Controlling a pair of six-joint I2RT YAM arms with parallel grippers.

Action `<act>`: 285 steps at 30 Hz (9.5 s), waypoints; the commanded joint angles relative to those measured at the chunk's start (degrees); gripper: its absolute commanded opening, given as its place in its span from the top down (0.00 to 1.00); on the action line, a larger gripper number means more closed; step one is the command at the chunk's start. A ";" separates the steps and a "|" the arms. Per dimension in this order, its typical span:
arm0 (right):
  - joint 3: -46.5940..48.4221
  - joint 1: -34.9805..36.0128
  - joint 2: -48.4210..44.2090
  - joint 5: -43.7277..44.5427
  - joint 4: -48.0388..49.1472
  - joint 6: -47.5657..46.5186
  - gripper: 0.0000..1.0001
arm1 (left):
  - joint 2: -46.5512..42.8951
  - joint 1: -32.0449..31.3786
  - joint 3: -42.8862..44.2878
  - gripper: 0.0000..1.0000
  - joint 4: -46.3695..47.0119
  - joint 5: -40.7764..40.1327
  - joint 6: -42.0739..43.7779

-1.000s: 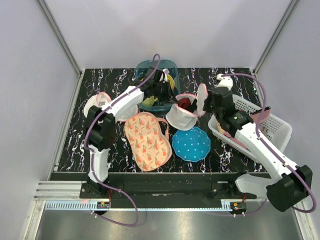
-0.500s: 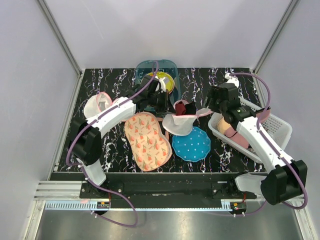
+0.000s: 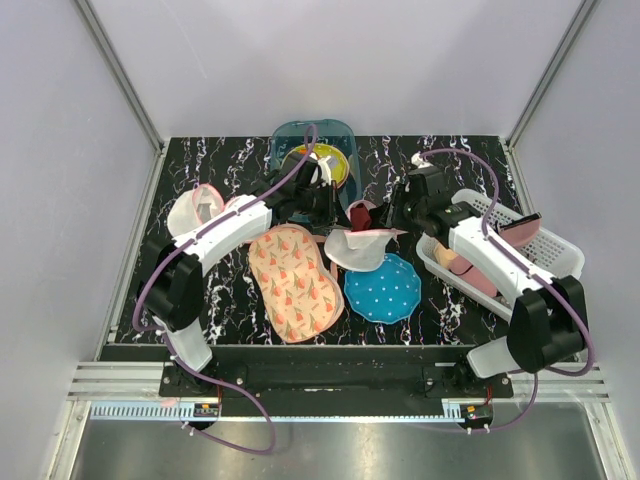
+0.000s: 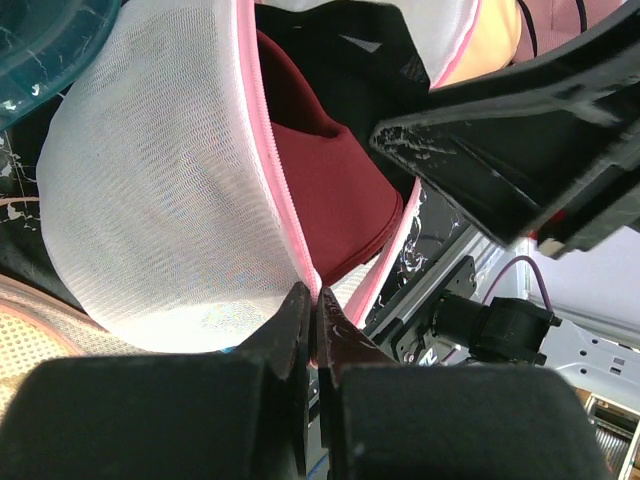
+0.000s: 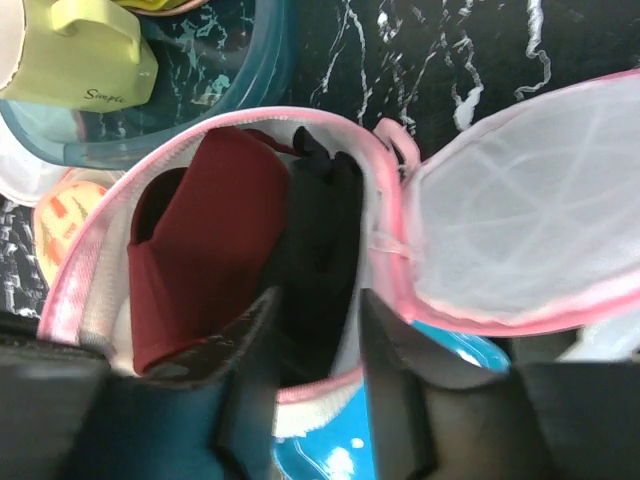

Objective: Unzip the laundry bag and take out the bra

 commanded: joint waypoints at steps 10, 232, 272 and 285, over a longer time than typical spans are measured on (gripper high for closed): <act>9.99 0.41 -9.88 -4.11 0.40 -4.00 1.00 | -0.84 -0.04 3.83 1.00 0.28 -0.50 1.95; -20.66 -40.98 -17.01 17.86 -10.87 17.27 0.35 | -13.68 11.12 6.02 1.00 -0.86 8.64 4.32; -10.02 -41.60 -34.76 -7.29 -10.41 8.92 0.09 | 18.12 5.76 40.37 1.00 27.52 19.72 -17.46; -10.47 -41.60 -32.04 -7.03 -10.24 6.90 0.04 | 21.23 5.76 39.26 0.16 21.49 18.40 -13.19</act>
